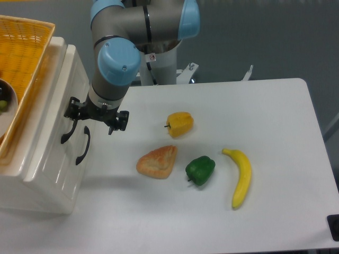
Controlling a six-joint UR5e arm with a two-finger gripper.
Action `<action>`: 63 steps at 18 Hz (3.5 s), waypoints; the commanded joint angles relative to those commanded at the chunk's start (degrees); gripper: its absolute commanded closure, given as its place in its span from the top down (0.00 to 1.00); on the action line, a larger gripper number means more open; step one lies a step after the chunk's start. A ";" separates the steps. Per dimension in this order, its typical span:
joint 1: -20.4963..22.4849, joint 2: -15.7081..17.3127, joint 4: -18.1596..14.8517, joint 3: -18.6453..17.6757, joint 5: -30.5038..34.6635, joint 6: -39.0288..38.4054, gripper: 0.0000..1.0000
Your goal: Slide open the top white drawer
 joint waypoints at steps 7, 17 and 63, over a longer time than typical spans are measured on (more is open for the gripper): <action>-0.09 -0.35 -0.09 -0.17 0.09 -0.09 1.00; -1.05 -0.53 -0.26 -0.79 0.09 -0.09 1.00; -1.14 -2.02 0.00 -1.41 0.79 0.09 1.00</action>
